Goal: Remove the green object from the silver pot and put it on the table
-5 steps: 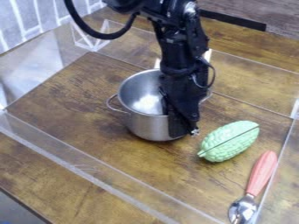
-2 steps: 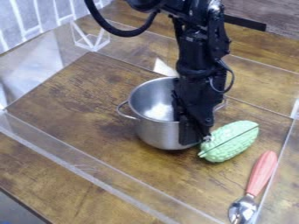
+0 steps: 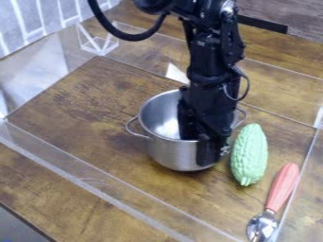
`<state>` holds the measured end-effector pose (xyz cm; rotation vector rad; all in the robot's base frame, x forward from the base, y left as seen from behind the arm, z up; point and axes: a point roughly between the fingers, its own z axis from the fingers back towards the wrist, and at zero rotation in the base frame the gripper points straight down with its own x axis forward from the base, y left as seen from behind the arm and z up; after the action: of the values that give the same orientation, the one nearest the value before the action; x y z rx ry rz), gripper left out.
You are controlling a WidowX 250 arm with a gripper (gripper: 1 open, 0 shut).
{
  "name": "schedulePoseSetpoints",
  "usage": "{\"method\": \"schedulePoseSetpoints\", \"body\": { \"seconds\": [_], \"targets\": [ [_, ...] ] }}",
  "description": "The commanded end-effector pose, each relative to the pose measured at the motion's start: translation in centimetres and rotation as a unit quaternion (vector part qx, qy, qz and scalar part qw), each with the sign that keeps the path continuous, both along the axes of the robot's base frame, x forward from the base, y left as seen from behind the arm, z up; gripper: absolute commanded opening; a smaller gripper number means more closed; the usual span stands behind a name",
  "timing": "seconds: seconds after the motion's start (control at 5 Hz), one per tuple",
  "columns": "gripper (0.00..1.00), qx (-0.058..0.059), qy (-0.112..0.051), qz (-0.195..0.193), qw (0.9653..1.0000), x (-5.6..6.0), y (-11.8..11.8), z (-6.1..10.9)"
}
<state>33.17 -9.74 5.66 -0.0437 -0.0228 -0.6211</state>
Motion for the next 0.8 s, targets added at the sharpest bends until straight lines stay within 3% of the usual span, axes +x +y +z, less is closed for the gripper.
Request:
{"method": "schedulePoseSetpoints", "body": {
  "seconds": [0.0, 0.6],
  "targets": [
    [0.0, -0.009, -0.046, 0.024, 0.9986, 0.3, 0.7, 3.8],
    [0.0, -0.024, -0.082, 0.017, 0.9962, 0.5, -1.7, 6.9]
  ]
}}
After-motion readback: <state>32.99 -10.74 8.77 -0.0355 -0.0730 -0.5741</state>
